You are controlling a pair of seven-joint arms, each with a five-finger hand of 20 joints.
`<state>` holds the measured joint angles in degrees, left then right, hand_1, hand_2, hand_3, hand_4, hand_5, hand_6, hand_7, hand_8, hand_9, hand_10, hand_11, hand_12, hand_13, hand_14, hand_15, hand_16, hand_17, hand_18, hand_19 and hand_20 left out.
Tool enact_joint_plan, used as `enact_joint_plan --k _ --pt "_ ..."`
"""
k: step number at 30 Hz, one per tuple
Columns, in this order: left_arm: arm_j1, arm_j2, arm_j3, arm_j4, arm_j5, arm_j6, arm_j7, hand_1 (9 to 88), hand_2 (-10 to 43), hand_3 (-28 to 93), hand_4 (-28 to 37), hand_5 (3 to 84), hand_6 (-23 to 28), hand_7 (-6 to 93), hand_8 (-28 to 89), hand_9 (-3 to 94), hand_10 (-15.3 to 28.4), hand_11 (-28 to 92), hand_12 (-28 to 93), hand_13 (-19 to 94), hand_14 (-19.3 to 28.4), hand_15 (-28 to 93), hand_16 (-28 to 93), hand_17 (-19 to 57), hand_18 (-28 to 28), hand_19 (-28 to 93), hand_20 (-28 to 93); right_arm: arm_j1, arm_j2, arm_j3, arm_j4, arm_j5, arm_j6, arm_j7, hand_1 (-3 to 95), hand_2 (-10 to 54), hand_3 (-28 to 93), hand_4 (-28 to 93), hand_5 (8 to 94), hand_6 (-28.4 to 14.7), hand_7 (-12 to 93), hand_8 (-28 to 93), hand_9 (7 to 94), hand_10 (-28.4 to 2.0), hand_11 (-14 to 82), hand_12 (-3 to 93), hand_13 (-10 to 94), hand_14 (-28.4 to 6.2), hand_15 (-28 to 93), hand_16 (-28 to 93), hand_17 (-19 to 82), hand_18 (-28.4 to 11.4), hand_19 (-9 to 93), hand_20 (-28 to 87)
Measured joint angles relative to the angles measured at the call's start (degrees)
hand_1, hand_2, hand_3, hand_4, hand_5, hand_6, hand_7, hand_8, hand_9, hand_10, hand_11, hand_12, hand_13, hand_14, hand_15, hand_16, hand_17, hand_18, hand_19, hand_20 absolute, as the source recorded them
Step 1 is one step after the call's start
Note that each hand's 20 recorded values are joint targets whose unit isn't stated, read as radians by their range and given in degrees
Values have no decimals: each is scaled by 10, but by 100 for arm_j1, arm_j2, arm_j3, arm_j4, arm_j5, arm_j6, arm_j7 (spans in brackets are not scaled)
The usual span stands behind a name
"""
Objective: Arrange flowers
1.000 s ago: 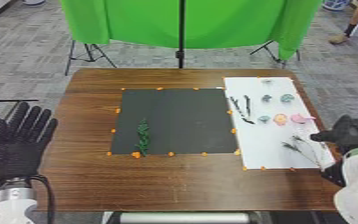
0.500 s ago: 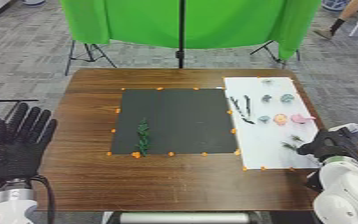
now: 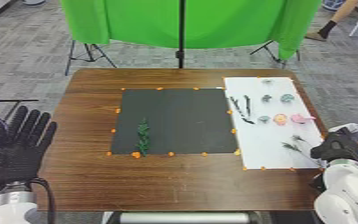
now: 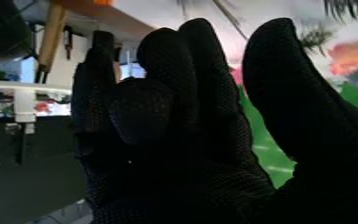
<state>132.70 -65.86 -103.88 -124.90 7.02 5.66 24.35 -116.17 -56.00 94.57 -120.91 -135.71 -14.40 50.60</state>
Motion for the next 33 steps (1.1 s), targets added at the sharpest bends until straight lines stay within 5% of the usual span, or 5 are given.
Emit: enact_joint_plan --k 6,16,33 --pt "0 -2 22 0 -4 0 1 285 108 784 -283 455 87 84 -95 407 150 163 77 309 153 264 -66 -67 140 353 109 70 -29 -127 118 6 132 -11 537 -95 678 -283 789 -52 201 27 747 -166 452 361 702 -130 782 286 365 -255 912 120" --pt "0 -10 139 3 -26 0 -17 285 108 783 -283 454 87 83 -94 406 150 164 79 308 156 271 -66 -69 141 356 110 324 -30 -377 363 108 880 41 546 -95 763 -282 832 -53 295 94 802 -162 419 408 740 -126 783 292 396 -256 930 151" --pt "0 9 112 5 -26 3 -39 285 109 782 -283 454 87 83 -94 407 150 166 78 310 155 272 -67 -69 142 357 110 631 24 -814 -602 669 1549 187 524 -95 792 -228 833 -59 298 158 809 -164 419 417 752 -131 785 289 402 -267 932 172"
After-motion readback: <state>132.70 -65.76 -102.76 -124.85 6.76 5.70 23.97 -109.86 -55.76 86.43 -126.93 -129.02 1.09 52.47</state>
